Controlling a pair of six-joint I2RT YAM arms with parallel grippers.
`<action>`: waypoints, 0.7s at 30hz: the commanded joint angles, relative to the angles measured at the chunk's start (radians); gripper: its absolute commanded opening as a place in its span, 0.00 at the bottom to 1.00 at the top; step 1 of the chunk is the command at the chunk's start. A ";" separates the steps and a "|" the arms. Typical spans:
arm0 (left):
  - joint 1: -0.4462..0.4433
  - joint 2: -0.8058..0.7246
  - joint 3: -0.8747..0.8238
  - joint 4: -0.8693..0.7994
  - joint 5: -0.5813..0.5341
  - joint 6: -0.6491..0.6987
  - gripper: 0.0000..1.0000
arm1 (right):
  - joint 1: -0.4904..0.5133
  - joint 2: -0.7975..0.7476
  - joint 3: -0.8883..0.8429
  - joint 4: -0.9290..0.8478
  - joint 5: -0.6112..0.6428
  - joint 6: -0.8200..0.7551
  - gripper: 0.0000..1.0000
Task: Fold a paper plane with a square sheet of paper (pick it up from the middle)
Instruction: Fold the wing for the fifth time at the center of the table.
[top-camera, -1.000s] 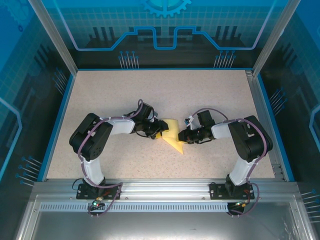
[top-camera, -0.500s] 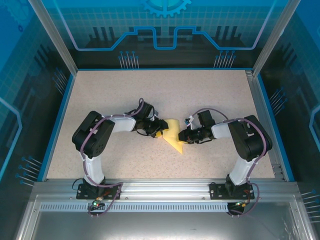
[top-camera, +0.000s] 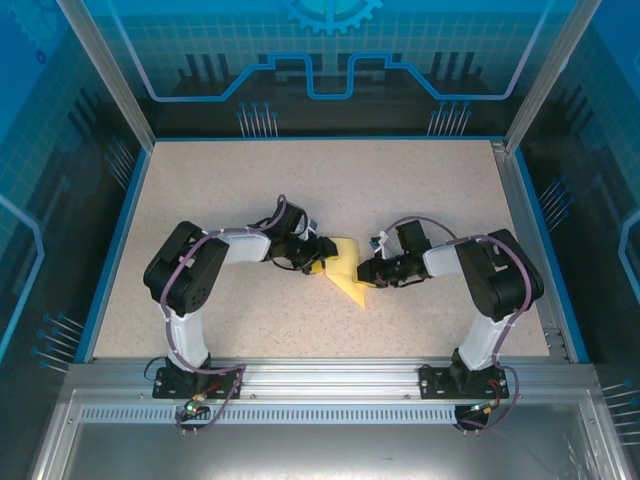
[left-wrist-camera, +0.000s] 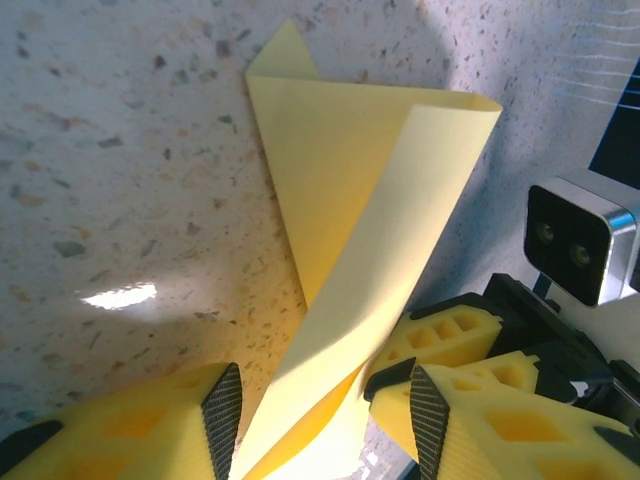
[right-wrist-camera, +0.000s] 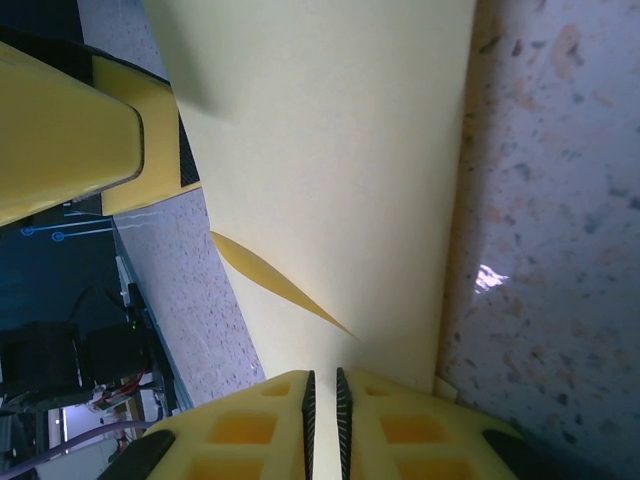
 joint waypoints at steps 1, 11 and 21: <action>0.006 0.023 0.023 0.009 0.053 0.036 0.50 | 0.011 0.097 -0.014 -0.013 0.144 -0.044 0.17; 0.009 0.020 0.030 -0.003 0.063 0.057 0.35 | 0.005 0.084 -0.009 -0.040 0.150 -0.057 0.19; 0.007 -0.012 0.029 0.000 0.035 0.037 0.14 | 0.005 0.007 0.028 -0.156 0.181 -0.094 0.24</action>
